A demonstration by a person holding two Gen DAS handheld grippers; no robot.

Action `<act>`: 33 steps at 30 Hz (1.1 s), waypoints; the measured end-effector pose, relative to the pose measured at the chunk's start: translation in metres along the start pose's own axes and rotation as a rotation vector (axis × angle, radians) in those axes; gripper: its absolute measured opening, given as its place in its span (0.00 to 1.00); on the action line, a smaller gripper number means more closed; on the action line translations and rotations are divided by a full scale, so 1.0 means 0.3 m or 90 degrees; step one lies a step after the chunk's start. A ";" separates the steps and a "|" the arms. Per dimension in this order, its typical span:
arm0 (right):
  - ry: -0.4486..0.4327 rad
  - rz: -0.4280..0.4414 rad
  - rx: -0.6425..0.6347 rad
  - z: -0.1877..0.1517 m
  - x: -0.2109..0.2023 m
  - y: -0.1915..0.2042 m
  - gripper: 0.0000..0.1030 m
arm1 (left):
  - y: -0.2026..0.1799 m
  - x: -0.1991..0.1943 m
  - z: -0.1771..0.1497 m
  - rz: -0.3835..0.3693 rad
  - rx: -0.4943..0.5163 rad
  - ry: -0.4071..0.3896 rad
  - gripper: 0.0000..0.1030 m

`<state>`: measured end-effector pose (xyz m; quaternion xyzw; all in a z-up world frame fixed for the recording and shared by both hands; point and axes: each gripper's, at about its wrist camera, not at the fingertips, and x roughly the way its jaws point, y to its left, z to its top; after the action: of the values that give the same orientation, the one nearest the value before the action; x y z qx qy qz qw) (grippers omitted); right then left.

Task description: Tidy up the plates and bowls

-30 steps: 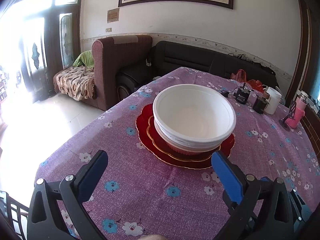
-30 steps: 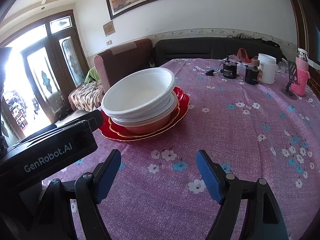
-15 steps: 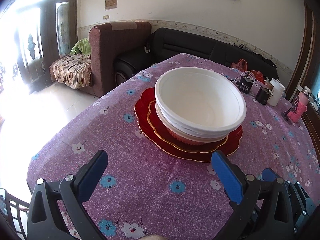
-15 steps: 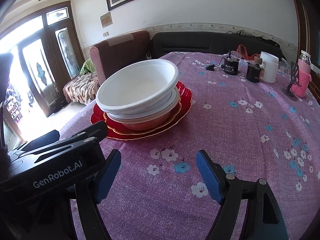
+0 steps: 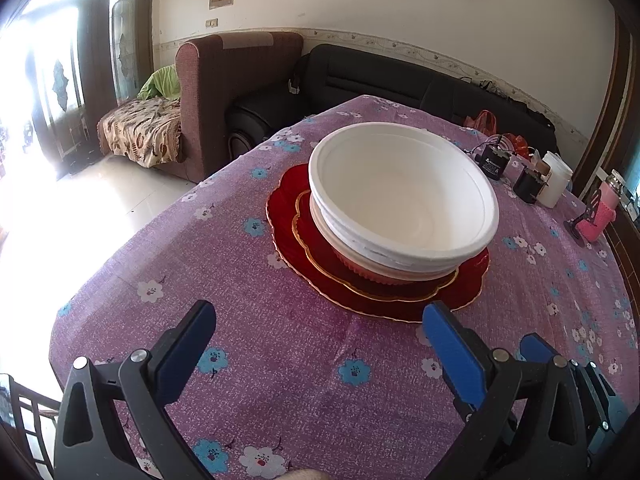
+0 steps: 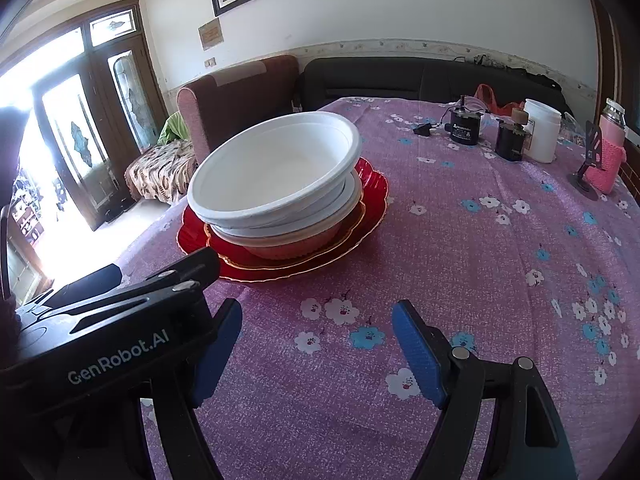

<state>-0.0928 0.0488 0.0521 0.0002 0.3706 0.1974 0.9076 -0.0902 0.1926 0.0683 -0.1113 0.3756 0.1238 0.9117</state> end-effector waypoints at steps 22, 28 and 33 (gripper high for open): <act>0.007 0.019 0.003 -0.011 0.013 0.021 0.80 | -0.014 0.011 -0.006 -0.014 0.004 0.017 1.00; 0.008 0.022 0.004 -0.013 0.016 0.023 0.80 | -0.006 0.010 -0.006 -0.019 0.005 0.021 1.00; 0.007 0.024 0.003 -0.015 0.017 0.026 0.80 | -0.002 0.009 -0.006 -0.019 0.001 0.022 1.00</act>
<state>-0.0955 0.0571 0.0465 0.0081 0.3761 0.2133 0.9017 -0.0892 0.1918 0.0652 -0.1181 0.3896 0.1080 0.9070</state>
